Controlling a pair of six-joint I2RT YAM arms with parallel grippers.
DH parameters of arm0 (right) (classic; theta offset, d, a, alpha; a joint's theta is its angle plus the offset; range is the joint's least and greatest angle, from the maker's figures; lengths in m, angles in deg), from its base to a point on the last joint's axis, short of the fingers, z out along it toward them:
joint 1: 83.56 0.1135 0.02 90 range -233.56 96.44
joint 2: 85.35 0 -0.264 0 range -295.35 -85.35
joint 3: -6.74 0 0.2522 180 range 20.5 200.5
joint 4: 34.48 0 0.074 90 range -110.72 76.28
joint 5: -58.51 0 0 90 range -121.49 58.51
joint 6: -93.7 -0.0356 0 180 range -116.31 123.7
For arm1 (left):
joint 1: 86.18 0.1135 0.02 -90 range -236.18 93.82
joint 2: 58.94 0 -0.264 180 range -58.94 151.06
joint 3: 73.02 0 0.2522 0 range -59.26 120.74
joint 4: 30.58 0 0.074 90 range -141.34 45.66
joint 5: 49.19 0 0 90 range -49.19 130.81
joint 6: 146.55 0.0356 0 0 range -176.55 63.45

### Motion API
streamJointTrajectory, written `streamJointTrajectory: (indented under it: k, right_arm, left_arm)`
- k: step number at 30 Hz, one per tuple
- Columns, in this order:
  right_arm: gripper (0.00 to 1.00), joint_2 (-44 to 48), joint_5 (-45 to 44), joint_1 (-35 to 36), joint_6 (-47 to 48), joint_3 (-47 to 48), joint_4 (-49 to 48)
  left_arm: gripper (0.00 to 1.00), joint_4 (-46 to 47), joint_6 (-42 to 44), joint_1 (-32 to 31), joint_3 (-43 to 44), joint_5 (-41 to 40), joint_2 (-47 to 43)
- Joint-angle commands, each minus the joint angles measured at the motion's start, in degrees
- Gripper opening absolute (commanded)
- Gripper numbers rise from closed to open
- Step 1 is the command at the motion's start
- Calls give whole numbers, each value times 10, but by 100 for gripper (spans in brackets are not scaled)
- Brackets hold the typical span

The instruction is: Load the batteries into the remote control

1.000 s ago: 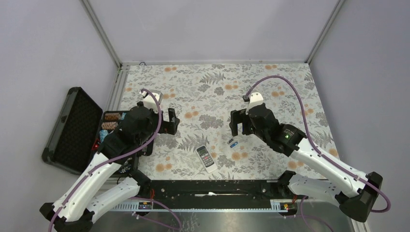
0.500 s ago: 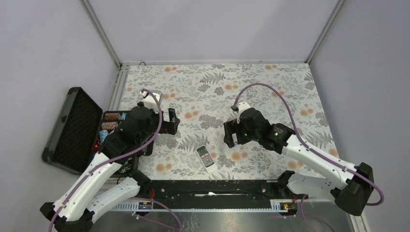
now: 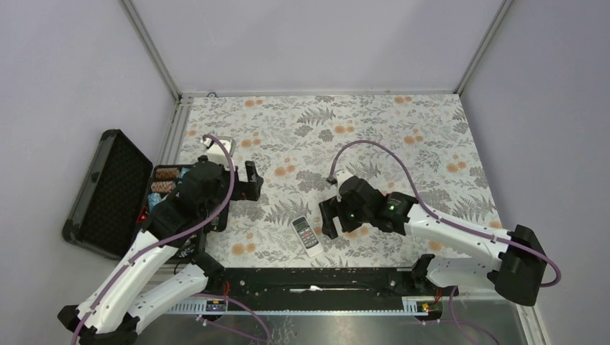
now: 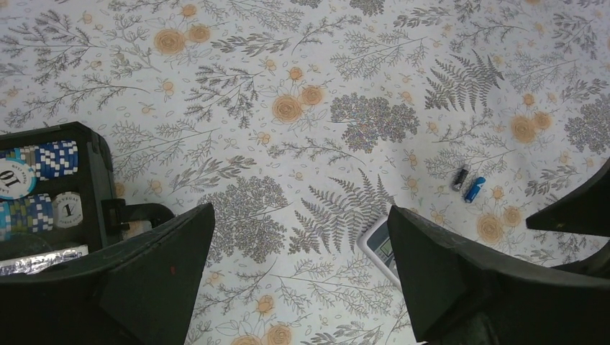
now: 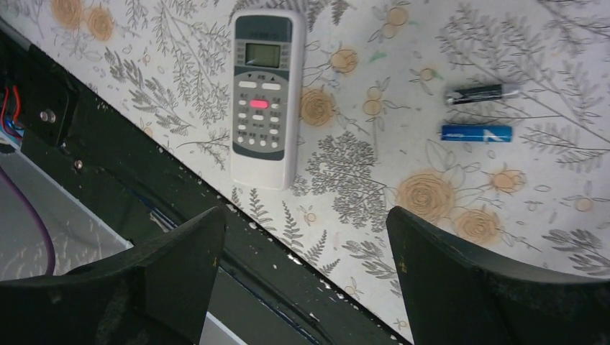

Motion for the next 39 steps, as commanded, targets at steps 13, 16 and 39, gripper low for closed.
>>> streamJointTrajectory:
  k: [13, 16, 39]
  right_arm:
    - [90, -101, -56, 110, -65, 19, -38]
    - [90, -128, -61, 124, -73, 24, -44]
    - [88, -308, -134, 175, -95, 119, -31]
  left_arm:
    - [99, -6, -11, -1, -40, -36, -32]
    - [99, -6, -12, -1, -42, -47, -35]
    - [99, -8, -14, -1, -46, -51, -53]
